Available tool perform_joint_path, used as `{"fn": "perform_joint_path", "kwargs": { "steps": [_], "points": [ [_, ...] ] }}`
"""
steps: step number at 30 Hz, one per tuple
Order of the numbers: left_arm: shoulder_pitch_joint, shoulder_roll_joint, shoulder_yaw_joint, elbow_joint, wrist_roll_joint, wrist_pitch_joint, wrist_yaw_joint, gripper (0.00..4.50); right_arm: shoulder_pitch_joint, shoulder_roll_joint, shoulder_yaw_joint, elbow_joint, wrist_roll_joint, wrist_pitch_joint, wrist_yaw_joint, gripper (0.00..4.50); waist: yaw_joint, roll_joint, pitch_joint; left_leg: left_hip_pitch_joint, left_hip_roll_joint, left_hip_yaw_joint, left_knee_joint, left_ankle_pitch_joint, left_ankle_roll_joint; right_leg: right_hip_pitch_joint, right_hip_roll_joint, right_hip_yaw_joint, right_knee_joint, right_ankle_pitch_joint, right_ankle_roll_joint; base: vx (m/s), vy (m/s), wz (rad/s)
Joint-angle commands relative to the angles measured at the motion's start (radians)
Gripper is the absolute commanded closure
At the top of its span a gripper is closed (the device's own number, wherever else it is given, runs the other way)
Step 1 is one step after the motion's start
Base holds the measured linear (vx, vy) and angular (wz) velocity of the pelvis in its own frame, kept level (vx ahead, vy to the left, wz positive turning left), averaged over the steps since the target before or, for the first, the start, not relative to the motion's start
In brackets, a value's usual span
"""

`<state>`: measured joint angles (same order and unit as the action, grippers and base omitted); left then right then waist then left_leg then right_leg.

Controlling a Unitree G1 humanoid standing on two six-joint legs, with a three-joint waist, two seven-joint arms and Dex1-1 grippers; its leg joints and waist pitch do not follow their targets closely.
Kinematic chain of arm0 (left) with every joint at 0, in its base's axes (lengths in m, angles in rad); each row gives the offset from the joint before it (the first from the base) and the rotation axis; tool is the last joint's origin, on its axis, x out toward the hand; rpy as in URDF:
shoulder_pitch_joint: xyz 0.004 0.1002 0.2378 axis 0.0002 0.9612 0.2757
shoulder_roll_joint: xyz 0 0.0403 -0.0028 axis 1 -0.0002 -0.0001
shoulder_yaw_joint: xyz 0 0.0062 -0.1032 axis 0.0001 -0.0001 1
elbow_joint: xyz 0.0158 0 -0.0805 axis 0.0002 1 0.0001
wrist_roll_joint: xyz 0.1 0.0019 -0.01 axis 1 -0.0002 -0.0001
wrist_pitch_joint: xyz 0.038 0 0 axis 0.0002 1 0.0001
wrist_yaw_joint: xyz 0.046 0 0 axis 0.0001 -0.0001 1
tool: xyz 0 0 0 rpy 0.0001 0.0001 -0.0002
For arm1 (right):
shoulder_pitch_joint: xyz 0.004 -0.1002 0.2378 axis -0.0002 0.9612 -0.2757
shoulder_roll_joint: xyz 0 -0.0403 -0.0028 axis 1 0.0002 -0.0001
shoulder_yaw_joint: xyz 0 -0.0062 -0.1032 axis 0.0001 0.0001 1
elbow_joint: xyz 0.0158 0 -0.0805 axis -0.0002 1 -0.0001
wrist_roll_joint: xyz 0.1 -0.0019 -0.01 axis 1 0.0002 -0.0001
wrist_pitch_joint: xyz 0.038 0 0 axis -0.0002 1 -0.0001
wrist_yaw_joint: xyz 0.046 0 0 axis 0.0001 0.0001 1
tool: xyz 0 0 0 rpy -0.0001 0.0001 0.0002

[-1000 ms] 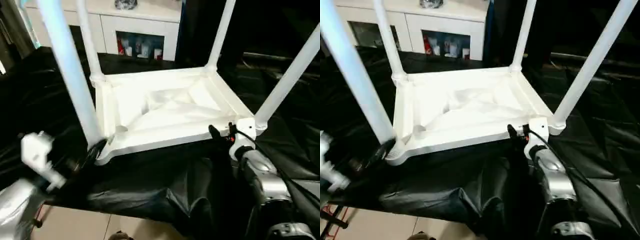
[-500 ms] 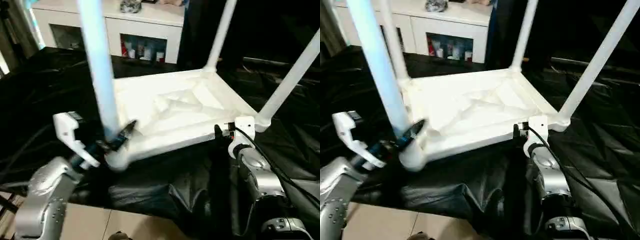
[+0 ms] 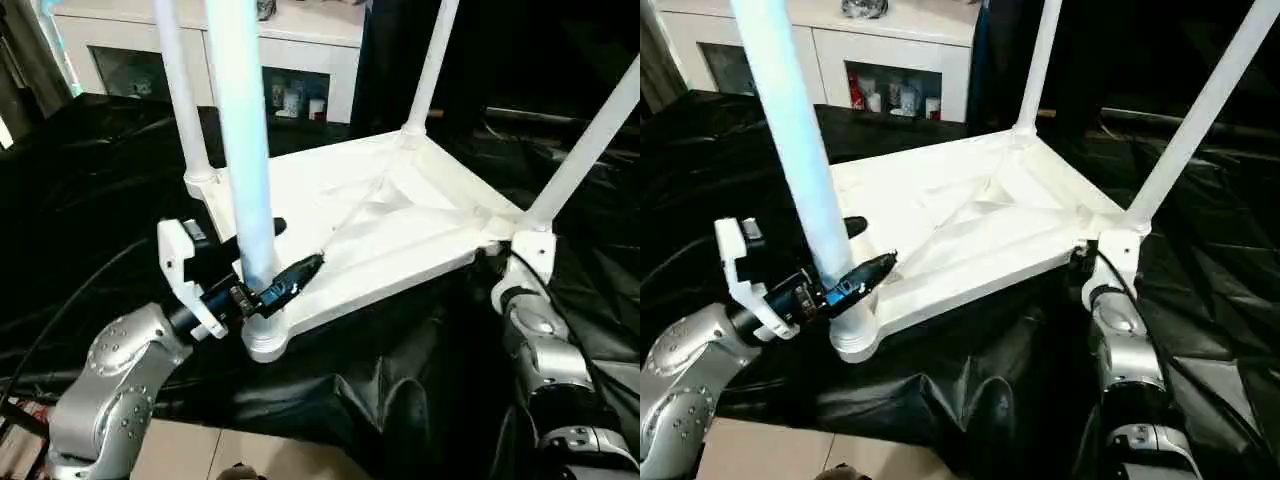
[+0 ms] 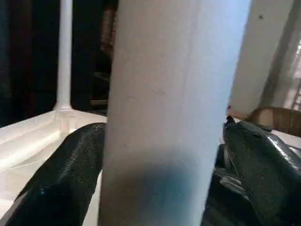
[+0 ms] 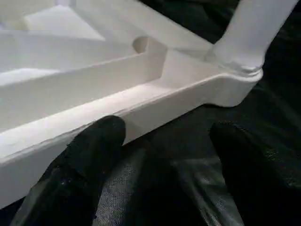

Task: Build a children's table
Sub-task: Rotate table base

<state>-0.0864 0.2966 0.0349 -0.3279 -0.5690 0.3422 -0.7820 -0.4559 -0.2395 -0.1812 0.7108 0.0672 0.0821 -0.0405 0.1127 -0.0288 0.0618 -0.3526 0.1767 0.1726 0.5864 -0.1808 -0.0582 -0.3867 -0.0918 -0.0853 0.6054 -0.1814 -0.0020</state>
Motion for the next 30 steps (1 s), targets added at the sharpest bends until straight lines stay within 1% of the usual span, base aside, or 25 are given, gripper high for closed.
{"fn": "perform_joint_path", "kwargs": {
  "steps": [1, 2, 3, 4, 5, 6, 7, 8, 9, 10, 11, 12, 14, 15, 18, 19, 20, 22, 23, 24, 27, 30],
  "points": [
    [-0.026, -0.003, -0.037, -0.012, -0.022, 0.019, -0.016, 0.08, -0.023, 0.004, 0.032, 0.03, -0.006, 0.031, 0.052, 0.87, -0.003, 0.008, -0.063, 0.003, 0.042, -0.014, -0.082, -0.321, -0.037, 0.031, -0.051, 0.053, -0.066, -0.232, -0.145, 0.0, 0.0, 0.0],
    [-0.035, -0.006, -0.044, -0.012, -0.025, 0.025, -0.017, 0.08, -0.028, 0.01, 0.043, 0.035, -0.007, 0.04, 0.072, 0.87, -0.002, 0.009, -0.065, 0.001, 0.041, -0.012, -0.08, -0.3, -0.031, 0.034, -0.05, 0.053, -0.065, -0.206, -0.154, 0.0, 0.0, 0.0],
    [-0.04, -0.007, -0.049, -0.012, -0.027, 0.028, -0.016, 0.08, -0.033, 0.013, 0.051, 0.041, -0.006, 0.045, 0.086, 0.87, -0.002, 0.01, -0.064, -0.001, 0.042, -0.012, -0.08, -0.281, -0.027, 0.035, -0.05, 0.054, -0.063, -0.189, -0.161, 0.0, 0.0, 0.0],
    [-0.051, -0.011, -0.06, -0.01, -0.025, 0.038, -0.013, 0.08, -0.044, 0.019, 0.06, 0.057, -0.012, 0.036, 0.092, 0.87, -0.003, 0.011, -0.064, -0.001, 0.043, -0.011, -0.079, -0.283, -0.028, 0.034, -0.051, 0.054, -0.063, -0.195, -0.166, 0.0, 0.0, 0.0],
    [-0.067, -0.014, -0.077, -0.006, -0.02, 0.05, -0.008, 0.08, -0.062, 0.029, 0.067, 0.082, -0.015, 0.022, 0.097, 0.87, -0.004, 0.012, -0.064, -0.002, 0.042, -0.012, -0.079, -0.286, -0.03, 0.035, -0.052, 0.053, -0.063, -0.202, -0.168, 0.0, 0.0, 0.0],
    [-0.067, -0.014, -0.077, -0.006, -0.02, 0.05, -0.008, 0.08, -0.062, 0.029, 0.067, 0.082, -0.015, 0.022, 0.097, 0.87, -0.004, 0.011, -0.062, -0.001, 0.042, -0.012, -0.08, -0.3, -0.033, 0.034, -0.053, 0.053, -0.065, -0.229, -0.168, 0.0, 0.0, 0.0],
    [-0.074, -0.018, -0.087, -0.002, -0.018, 0.055, -0.009, 0.08, -0.071, 0.037, 0.069, 0.092, -0.014, 0.019, 0.106, 0.87, -0.005, 0.011, -0.062, -0.003, 0.042, -0.013, -0.08, -0.306, -0.035, 0.035, -0.053, 0.053, -0.066, -0.245, -0.164, 0.0, 0.0, 0.0],
    [-0.085, -0.023, -0.104, 0.004, -0.012, 0.059, -0.014, 0.08, -0.083, 0.05, 0.076, 0.102, -0.014, 0.013, 0.119, 0.87, -0.005, 0.011, -0.061, -0.002, 0.042, -0.012, -0.08, -0.318, -0.038, 0.034, -0.054, 0.054, -0.069, -0.274, -0.155, 0.0, 0.0, 0.0],
    [-0.098, -0.031, -0.121, 0.016, -0.005, 0.059, -0.019, 0.08, -0.1, 0.064, 0.084, 0.119, -0.015, 0.011, 0.136, 0.87, -0.005, 0.015, -0.06, -0.001, 0.043, -0.014, -0.08, -0.326, -0.04, 0.032, -0.054, 0.054, -0.071, -0.293, -0.149, 0.0, 0.0, 0.0],
    [-0.107, -0.035, -0.132, 0.024, -0.001, 0.06, -0.023, 0.08, -0.112, 0.074, 0.091, 0.131, -0.017, 0.008, 0.147, 0.87, -0.009, 0.014, -0.06, -0.001, 0.042, -0.014, -0.08, -0.336, -0.044, 0.031, -0.054, 0.053, -0.073, -0.31, -0.148, 0.0, 0.0, 0.0],
    [-0.117, -0.04, -0.145, 0.03, -0.004, 0.066, -0.029, 0.08, -0.123, 0.084, 0.102, 0.142, -0.024, 0.003, 0.156, 0.87, -0.01, 0.017, -0.06, -0.002, 0.042, -0.015, -0.081, -0.339, -0.047, 0.032, -0.054, 0.053, -0.073, -0.313, -0.148, 0.0, 0.0, 0.0],
    [-0.124, -0.043, -0.153, 0.033, -0.005, 0.068, -0.035, 0.08, -0.131, 0.092, 0.11, 0.148, -0.026, 0.002, 0.163, 0.87, -0.015, 0.018, -0.06, -0.003, 0.043, -0.017, -0.082, -0.344, -0.052, 0.032, -0.054, 0.052, -0.073, -0.315, -0.149, 0.0, 0.0, 0.0],
    [-0.131, -0.048, -0.163, 0.035, -0.008, 0.071, -0.04, 0.08, -0.139, 0.102, 0.119, 0.156, -0.028, -0.001, 0.174, 0.87, -0.018, 0.018, -0.06, -0.001, 0.044, -0.017, -0.081, -0.351, -0.052, 0.03, -0.054, 0.053, -0.072, -0.308, -0.153, 0.0, 0.0, 0.0],
    [-0.145, -0.059, -0.18, 0.034, -0.016, 0.079, -0.047, 0.08, -0.15, 0.123, 0.144, 0.163, -0.037, -0.019, 0.198, 0.87, -0.022, 0.018, -0.062, -0.007, 0.044, -0.019, -0.081, -0.337, -0.051, 0.037, -0.055, 0.053, -0.069, -0.294, -0.158, 0.0, 0.0, 0.0],
    [-0.161, -0.083, -0.217, 0.02, -0.035, 0.099, -0.051, 0.08, -0.165, 0.158, 0.176, 0.166, -0.043, -0.034, 0.235, 0.87, -0.029, 0.017, -0.063, -0.009, 0.044, -0.016, -0.08, -0.312, -0.043, 0.037, -0.054, 0.055, -0.066, -0.255, -0.175, 0.0, 0.0, 0.0],
    [-0.162, -0.083, -0.218, 0.02, -0.035, 0.099, -0.051, 0.08, -0.165, 0.159, 0.177, 0.166, -0.043, -0.034, 0.236, 0.87, -0.03, 0.016, -0.064, -0.009, 0.044, -0.016, -0.079, -0.303, -0.04, 0.039, -0.054, 0.056, -0.064, -0.242, -0.179, 0.0, 0.0, 0.0],
    [-0.165, -0.09, -0.227, 0.021, -0.034, 0.099, -0.051, 0.08, -0.169, 0.165, 0.181, 0.169, -0.045, -0.035, 0.242, 0.87, -0.034, 0.015, -0.066, -0.01, 0.043, -0.014, -0.076, -0.276, -0.031, 0.04, -0.053, 0.057, -0.061, -0.207, -0.191, 0.0, 0.0, 0.0],
    [-0.174, -0.105, -0.246, 0.029, -0.031, 0.096, -0.052, 0.08, -0.177, 0.179, 0.186, 0.182, -0.054, -0.047, 0.258, 0.87, -0.04, 0.015, -0.068, -0.012, 0.043, -0.013, -0.074, -0.248, -0.022, 0.042, -0.052, 0.057, -0.057, -0.17, -0.206, 0.0, 0.0, 0.0],
    [-0.179, -0.111, -0.253, 0.033, -0.029, 0.095, -0.052, 0.08, -0.18, 0.184, 0.188, 0.186, -0.056, -0.052, 0.267, 0.87, -0.04, 0.016, -0.069, -0.011, 0.043, -0.012, -0.073, -0.242, -0.018, 0.04, -0.051, 0.057, -0.056, -0.161, -0.211, 0.0, 0.0, 0.0],
    [-0.184, -0.118, -0.26, 0.039, -0.027, 0.093, -0.051, 0.08, -0.181, 0.189, 0.192, 0.188, -0.06, -0.055, 0.274, 0.87, -0.04, 0.018, -0.069, -0.012, 0.044, -0.01, -0.07, -0.223, -0.01, 0.04, -0.051, 0.057, -0.055, -0.143, -0.224, 0.0, 0.0, 0.0],
    [-0.197, -0.138, -0.271, 0.048, -0.023, 0.092, -0.05, 0.08, -0.177, 0.196, 0.204, 0.184, -0.062, -0.061, 0.285, 0.87, -0.04, 0.018, -0.067, -0.011, 0.046, -0.009, -0.071, -0.229, -0.01, 0.04, -0.051, 0.057, -0.057, -0.157, -0.228, 0.0, 0.0, 0.0],
    [-0.208, -0.161, -0.295, 0.057, -0.016, 0.09, -0.049, 0.08, -0.171, 0.201, 0.212, 0.181, -0.065, -0.066, 0.299, 0.87, -0.038, 0.018, -0.067, -0.006, 0.047, -0.008, -0.071, -0.24, -0.013, 0.038, -0.05, 0.058, -0.058, -0.166, -0.228, 0.0, 0.0, 0.0]
  ]
}}
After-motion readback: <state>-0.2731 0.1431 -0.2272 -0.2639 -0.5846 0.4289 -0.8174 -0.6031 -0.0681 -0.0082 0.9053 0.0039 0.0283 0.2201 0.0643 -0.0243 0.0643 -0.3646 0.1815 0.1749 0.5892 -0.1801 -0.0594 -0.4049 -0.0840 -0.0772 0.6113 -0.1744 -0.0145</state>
